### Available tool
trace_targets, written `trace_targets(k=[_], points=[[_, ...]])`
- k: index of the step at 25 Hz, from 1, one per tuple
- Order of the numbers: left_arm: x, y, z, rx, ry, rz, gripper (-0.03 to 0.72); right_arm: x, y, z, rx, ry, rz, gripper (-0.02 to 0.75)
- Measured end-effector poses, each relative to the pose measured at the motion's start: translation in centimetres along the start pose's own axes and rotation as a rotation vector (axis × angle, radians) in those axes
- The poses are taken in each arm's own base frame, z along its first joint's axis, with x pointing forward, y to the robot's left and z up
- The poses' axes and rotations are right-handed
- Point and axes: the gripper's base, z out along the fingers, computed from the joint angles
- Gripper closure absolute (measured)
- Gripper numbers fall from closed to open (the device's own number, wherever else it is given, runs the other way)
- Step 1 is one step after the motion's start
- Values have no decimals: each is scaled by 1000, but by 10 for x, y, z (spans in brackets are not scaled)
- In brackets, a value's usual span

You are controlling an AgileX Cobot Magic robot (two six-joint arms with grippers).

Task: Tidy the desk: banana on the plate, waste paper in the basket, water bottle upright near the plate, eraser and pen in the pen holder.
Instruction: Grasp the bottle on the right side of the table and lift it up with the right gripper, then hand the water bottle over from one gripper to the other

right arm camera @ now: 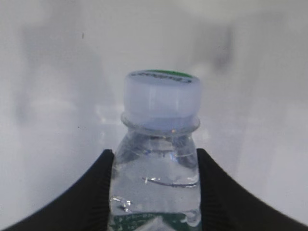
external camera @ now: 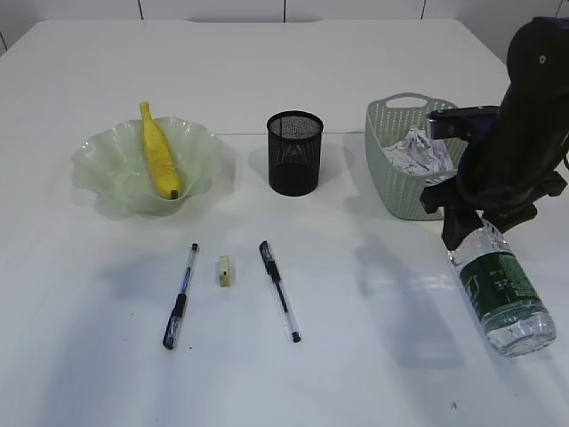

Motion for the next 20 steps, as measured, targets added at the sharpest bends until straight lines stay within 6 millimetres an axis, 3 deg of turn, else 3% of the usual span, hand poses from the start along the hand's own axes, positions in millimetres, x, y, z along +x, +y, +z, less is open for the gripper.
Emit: trace_targets(k=[12, 15, 20], points=[[0, 0, 0, 0, 4, 0, 382, 26, 5, -36, -65, -87, -99, 402], [0, 0, 0, 0, 5, 0, 382, 33, 17, -51, -177, -154, -149, 402], [1, 0, 0, 0, 8, 0, 382, 39, 51, -84, -428, -331, -332, 403]])
